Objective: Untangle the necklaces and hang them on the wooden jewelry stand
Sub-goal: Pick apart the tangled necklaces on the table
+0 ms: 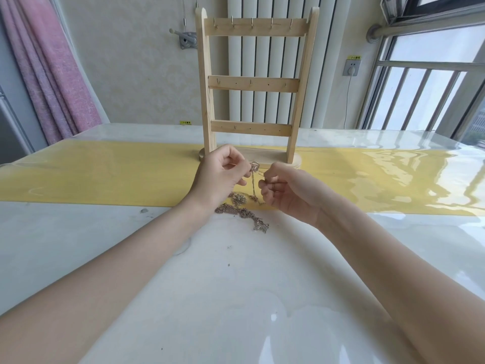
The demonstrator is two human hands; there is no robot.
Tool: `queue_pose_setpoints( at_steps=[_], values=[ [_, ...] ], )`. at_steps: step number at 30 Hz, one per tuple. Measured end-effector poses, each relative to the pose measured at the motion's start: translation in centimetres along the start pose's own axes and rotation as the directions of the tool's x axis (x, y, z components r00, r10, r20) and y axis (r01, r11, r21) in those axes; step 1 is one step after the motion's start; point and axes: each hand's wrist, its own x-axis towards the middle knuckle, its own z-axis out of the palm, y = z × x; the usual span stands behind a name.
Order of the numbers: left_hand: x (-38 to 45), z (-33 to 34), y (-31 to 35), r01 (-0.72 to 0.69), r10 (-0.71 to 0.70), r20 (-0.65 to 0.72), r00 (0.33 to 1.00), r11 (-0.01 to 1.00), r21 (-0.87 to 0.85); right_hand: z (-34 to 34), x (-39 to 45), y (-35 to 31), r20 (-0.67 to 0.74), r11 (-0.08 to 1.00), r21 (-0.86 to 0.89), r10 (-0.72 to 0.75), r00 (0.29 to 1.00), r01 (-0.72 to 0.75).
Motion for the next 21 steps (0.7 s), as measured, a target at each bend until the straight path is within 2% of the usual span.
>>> queue_pose_setpoints(
  at_steps=[4,6,10,12,15,17,21],
  values=[
    [-0.2,0.5,0.2,0.042,-0.042,-0.008,0.999,0.999,-0.025,0.1,0.1,0.2,-0.033,0.999,0.039,0.002,0.999,0.000],
    [-0.3,0.6,0.3,0.119,-0.116,0.032,0.993,0.983,-0.137,0.0,0.2,0.2,-0.043,0.998,0.068,-0.011,0.999,0.014],
    [-0.2,0.5,1.0,0.296,-0.243,0.171,0.955,0.829,-0.474,-0.2,0.3,0.3,-0.080,0.992,0.120,-0.030,0.996,0.040],
    [-0.1,0.3,1.1,0.333,-0.271,0.194,0.943,0.774,-0.539,-0.4,0.4,0.1,-0.101,0.986,0.157,-0.034,0.994,0.050],
    [0.1,-0.1,0.9,0.374,-0.307,0.214,0.927,0.755,-0.539,-0.5,0.4,-0.1,-0.110,0.977,0.207,-0.030,0.994,0.052],
    [0.1,-0.3,0.7,0.380,-0.312,0.217,0.925,0.765,-0.520,-0.6,0.3,-0.1,-0.110,0.987,0.145,-0.057,0.992,0.073],
    [0.3,-0.5,0.8,0.329,-0.269,0.190,0.944,0.801,-0.500,-0.7,0.2,0.3,-0.025,0.972,-0.192,-0.139,0.990,0.132]
  ],
)
